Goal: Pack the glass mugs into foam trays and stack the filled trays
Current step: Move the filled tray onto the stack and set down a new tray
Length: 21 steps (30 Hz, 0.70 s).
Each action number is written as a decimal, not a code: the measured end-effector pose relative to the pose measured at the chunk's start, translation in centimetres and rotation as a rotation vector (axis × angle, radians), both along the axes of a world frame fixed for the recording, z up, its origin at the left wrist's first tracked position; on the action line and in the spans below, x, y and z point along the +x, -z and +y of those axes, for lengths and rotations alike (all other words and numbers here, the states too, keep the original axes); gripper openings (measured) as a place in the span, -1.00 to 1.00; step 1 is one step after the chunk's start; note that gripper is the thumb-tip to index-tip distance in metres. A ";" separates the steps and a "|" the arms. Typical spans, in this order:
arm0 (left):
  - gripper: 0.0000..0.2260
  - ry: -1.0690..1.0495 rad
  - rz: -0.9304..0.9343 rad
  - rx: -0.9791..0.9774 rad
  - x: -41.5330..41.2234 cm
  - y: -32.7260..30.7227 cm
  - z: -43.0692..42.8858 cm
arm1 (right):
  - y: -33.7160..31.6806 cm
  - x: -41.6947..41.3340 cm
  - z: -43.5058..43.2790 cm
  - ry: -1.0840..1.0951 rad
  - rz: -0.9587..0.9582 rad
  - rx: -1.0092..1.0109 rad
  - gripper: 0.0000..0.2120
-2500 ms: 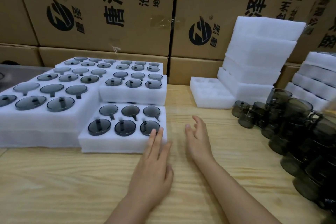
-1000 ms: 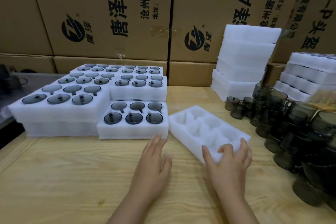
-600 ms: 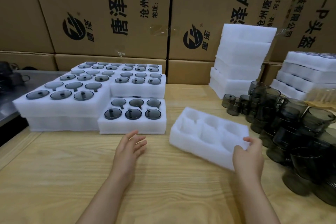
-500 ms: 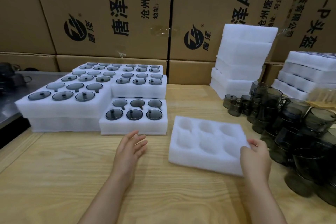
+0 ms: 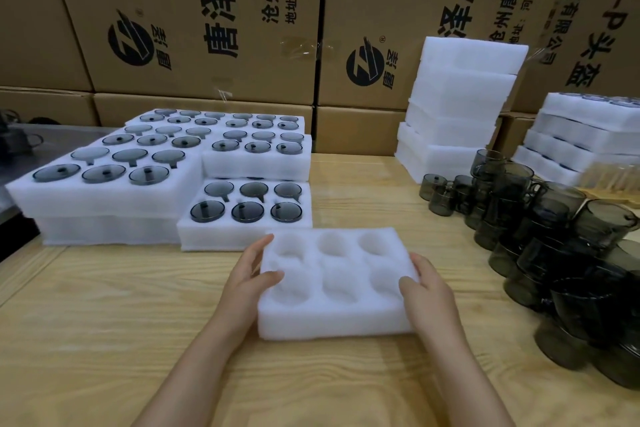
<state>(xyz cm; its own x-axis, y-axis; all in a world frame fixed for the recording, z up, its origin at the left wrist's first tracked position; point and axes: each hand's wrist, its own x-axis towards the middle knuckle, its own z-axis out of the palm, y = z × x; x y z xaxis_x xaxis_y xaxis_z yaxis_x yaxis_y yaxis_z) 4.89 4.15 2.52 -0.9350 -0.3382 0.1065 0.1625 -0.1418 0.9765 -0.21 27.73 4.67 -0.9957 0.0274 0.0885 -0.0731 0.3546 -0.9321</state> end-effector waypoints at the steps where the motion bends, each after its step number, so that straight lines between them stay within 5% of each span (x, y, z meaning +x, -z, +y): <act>1: -0.49 -0.004 -0.006 0.011 -0.2 0.0 -0.2 | 0.0 0.0 -0.1 -0.020 0.000 -0.011 -0.63; 8: -0.41 -0.038 -0.021 0.052 -0.6 -0.3 -0.8 | 0.5 -0.7 -0.4 0.014 -0.026 -0.233 -0.90; 12: -0.45 -0.058 -0.005 0.039 -0.7 0.0 -0.8 | -0.1 -2.9 -0.2 0.199 -0.010 -0.293 -0.85; 17: -0.54 -0.058 0.031 -0.003 -1.0 0.5 -0.8 | -4.0 -9.4 0.5 0.337 0.184 0.046 -0.76; 21: -0.51 -0.055 0.037 0.007 -1.0 0.7 -1.0 | -7.8 -15.0 0.9 0.388 0.211 0.380 -0.88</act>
<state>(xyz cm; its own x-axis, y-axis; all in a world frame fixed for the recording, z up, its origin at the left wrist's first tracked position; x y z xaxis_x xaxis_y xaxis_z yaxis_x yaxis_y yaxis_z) 3.88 3.20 1.86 -0.9104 -0.3899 0.1387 0.2066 -0.1380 0.9686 -15.21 28.58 12.52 -0.8790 0.3143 0.3586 -0.0409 0.6996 -0.7134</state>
